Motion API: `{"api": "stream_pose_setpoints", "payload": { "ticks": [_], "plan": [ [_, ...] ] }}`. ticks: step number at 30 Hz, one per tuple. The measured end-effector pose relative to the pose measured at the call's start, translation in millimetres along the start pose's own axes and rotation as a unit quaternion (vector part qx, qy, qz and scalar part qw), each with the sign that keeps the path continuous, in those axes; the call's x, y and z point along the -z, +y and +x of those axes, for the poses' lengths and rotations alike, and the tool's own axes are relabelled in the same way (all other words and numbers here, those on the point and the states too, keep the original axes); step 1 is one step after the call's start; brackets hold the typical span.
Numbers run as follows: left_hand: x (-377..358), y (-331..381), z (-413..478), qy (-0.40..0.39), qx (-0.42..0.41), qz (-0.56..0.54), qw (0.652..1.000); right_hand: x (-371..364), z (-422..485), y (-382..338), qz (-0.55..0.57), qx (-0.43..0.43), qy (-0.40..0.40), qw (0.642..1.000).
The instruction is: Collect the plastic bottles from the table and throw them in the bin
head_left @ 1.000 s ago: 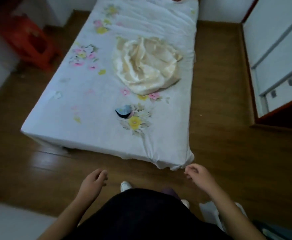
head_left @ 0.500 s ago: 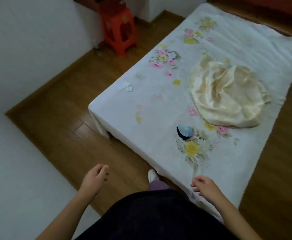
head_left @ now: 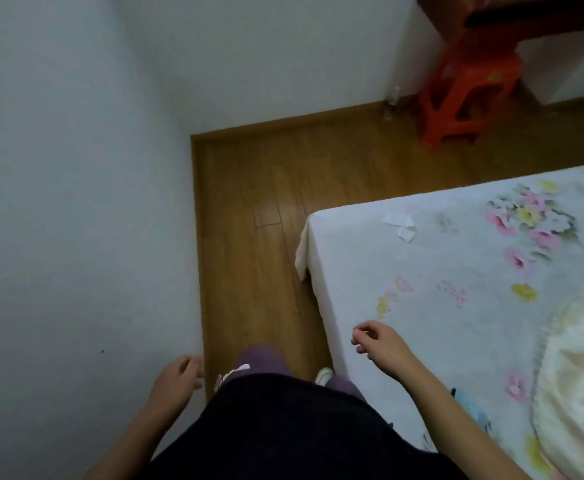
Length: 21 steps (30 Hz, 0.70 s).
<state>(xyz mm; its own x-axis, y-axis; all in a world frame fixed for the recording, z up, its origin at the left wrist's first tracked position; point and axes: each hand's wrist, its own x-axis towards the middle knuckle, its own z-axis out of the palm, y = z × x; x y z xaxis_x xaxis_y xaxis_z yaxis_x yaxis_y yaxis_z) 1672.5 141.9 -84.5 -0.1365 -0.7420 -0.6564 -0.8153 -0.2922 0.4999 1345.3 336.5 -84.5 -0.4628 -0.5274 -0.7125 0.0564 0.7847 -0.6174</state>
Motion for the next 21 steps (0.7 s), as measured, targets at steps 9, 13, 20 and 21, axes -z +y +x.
{"api": "stream_pose_setpoints", "payload": {
  "ticks": [9,13,20,21],
  "plan": [
    [45.2,12.0,86.8,0.024,0.078,-0.068,0.994,-15.0,113.1,-143.2,-0.091,0.073,-0.044,0.992],
    [82.9,53.0,150.9,0.026,0.074,-0.082,0.994,-19.8,149.5,-184.3,-0.093,0.052,-0.028,0.994],
    [120.8,165.7,238.0,-0.023,0.003,-0.043,0.999,-8.6,196.1,-216.1,-0.033,-0.007,0.024,0.999],
    [124.1,182.8,246.7,-0.031,-0.012,-0.037,0.999,-6.0,201.3,-217.4,-0.026,-0.018,0.027,0.999]
  ]
}}
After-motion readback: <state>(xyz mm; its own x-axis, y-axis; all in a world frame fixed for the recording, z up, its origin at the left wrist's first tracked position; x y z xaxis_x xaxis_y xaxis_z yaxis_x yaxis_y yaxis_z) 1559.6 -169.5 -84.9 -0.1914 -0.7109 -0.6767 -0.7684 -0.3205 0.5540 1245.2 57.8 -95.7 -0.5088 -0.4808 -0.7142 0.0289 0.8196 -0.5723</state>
